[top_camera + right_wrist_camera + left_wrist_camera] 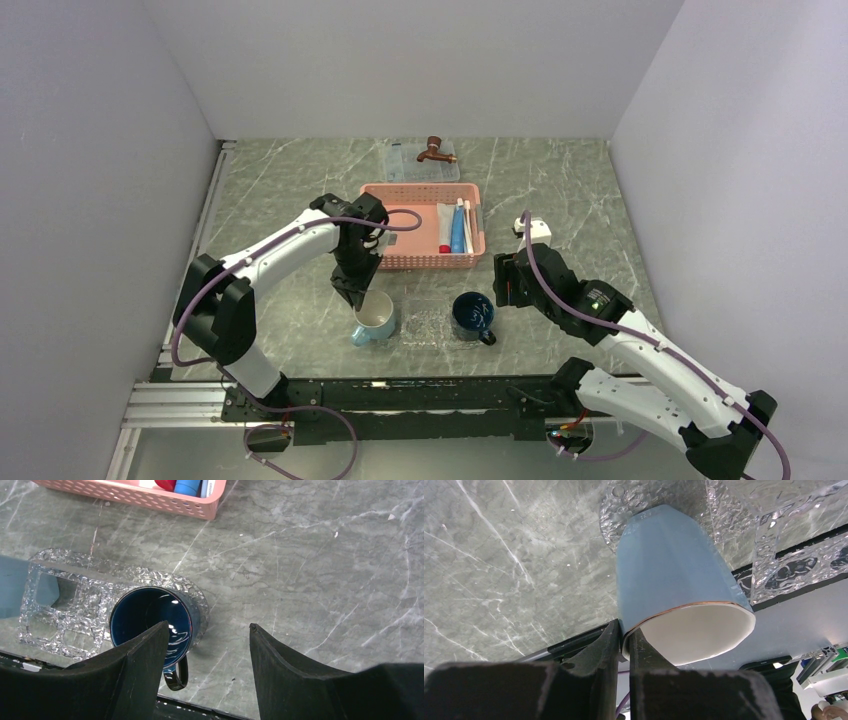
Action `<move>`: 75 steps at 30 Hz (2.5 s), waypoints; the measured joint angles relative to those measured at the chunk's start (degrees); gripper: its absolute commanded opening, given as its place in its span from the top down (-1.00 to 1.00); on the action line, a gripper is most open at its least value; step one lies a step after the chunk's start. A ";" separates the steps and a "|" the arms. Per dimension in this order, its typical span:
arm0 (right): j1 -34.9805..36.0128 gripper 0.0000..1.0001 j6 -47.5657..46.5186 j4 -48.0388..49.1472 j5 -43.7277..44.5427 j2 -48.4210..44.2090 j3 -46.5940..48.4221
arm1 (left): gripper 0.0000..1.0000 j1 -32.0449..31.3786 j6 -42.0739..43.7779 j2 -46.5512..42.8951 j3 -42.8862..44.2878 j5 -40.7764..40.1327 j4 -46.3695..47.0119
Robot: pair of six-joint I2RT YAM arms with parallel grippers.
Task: Prepare toiletry sets of a toothbrush and toothpaste on the tray
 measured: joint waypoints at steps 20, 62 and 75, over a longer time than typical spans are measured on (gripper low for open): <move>0.00 -0.28 0.46 0.42 -0.02 0.00 -0.48 | 0.54 -0.59 0.02 -0.02 1.57 -0.11 -1.07; 0.00 -0.40 0.61 0.33 -0.57 0.35 1.57 | 0.21 -0.85 -0.31 -2.10 8.98 -7.50 -4.74; 0.00 -0.40 -0.09 1.09 -0.57 8.11 10.49 | 0.02 -0.85 -0.48 -14.14 9.18 -13.16 -1.07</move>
